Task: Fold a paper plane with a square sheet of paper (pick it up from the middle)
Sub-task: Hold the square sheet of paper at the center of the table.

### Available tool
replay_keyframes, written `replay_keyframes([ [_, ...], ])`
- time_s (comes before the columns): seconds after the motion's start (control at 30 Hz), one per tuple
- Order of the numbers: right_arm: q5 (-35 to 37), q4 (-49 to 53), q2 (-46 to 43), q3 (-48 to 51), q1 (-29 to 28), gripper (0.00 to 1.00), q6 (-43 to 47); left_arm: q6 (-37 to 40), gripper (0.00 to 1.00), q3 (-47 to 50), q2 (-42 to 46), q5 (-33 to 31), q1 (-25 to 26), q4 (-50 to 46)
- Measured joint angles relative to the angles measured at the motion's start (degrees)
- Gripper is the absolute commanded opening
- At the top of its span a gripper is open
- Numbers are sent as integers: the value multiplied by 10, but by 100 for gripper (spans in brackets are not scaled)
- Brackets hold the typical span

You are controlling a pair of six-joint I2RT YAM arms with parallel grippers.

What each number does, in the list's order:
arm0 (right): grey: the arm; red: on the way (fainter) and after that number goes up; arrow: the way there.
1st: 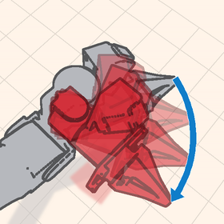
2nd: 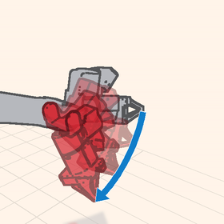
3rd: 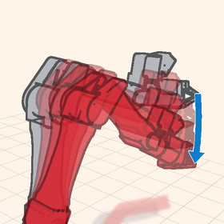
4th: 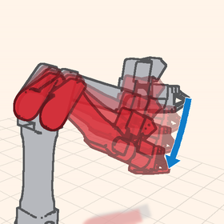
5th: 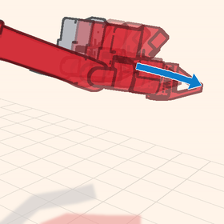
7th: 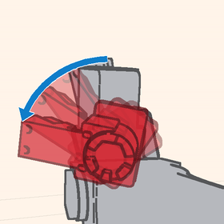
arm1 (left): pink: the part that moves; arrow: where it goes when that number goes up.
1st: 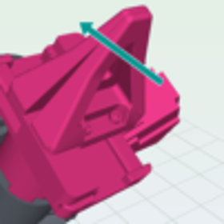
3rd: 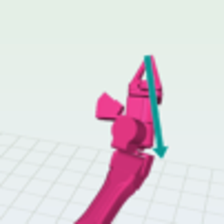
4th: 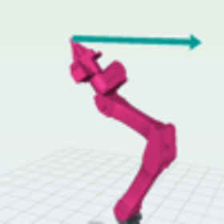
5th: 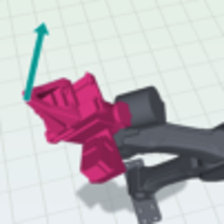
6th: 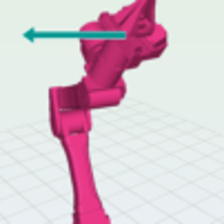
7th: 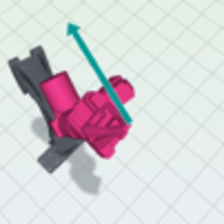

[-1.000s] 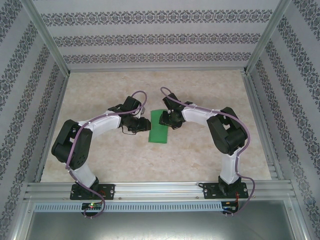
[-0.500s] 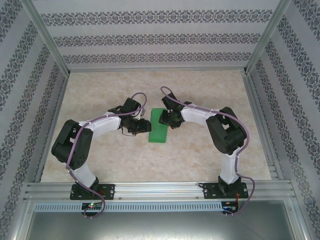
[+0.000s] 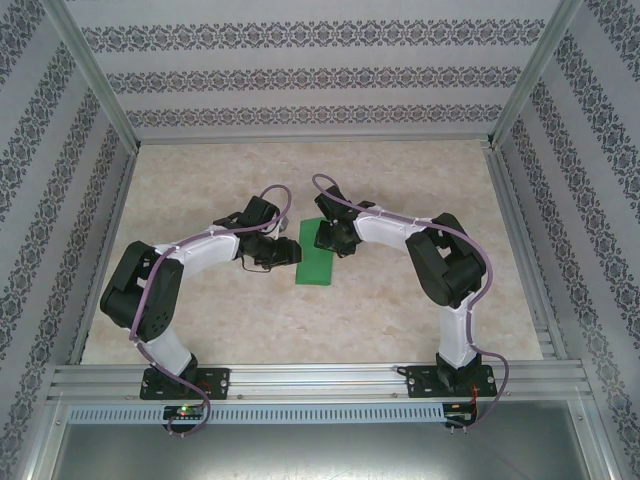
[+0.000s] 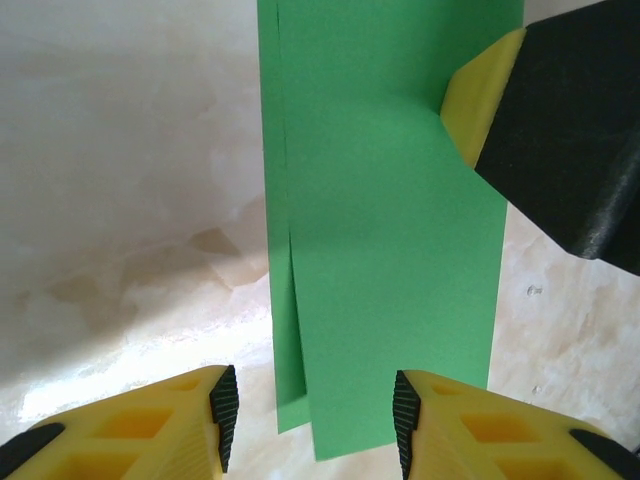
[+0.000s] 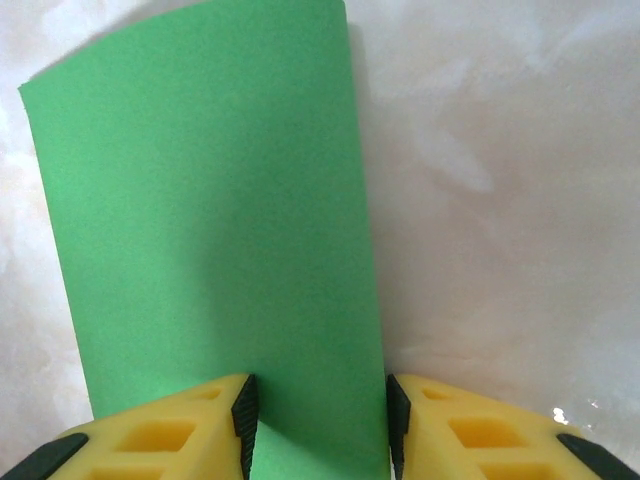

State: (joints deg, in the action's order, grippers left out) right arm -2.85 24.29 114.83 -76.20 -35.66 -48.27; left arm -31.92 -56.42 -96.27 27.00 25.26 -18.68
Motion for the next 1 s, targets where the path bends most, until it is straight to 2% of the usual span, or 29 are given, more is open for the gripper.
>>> replay_keyframes([
  [0.6, -7, -22, -7, 15, 1, 42, -16, -2, 48, -3, -38, 13, 5, 29],
  [1.0, -36, -72, -29, 56, 13, 42, -28, -2, 48, -45, -82, -1, 24, 28],
])
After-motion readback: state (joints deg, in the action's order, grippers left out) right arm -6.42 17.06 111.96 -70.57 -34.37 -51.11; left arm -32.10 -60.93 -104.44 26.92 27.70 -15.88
